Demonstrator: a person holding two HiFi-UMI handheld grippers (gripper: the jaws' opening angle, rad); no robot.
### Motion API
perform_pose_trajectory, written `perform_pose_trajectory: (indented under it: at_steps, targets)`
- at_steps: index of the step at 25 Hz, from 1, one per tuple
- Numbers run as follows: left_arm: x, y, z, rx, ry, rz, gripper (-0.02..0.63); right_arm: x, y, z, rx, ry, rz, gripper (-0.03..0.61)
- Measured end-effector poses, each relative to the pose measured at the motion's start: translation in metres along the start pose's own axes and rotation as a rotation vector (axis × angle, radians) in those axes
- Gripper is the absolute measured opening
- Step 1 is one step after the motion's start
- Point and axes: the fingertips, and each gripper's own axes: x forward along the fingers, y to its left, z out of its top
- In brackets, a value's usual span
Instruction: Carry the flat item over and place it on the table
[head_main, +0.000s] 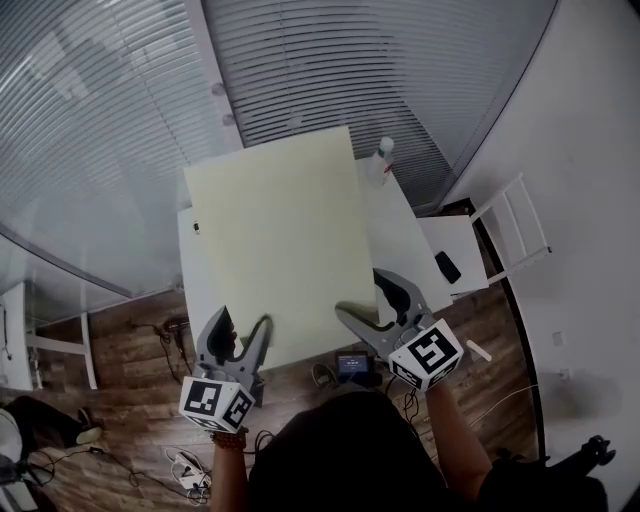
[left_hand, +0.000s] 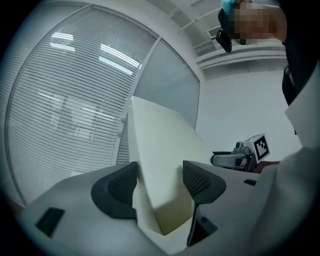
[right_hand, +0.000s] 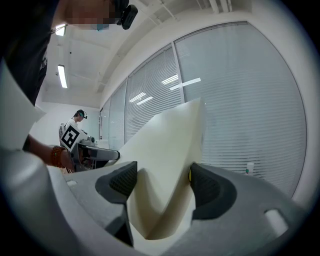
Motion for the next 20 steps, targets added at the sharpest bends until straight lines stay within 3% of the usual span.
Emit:
perform_pose_trajectory:
  at_steps: [20]
  targets:
    - [0.069,0.059,-0.037,-0.08,0.106,0.056,0.284,0.077,-0.055,-0.05,0.112,0.078,0.058,0.328]
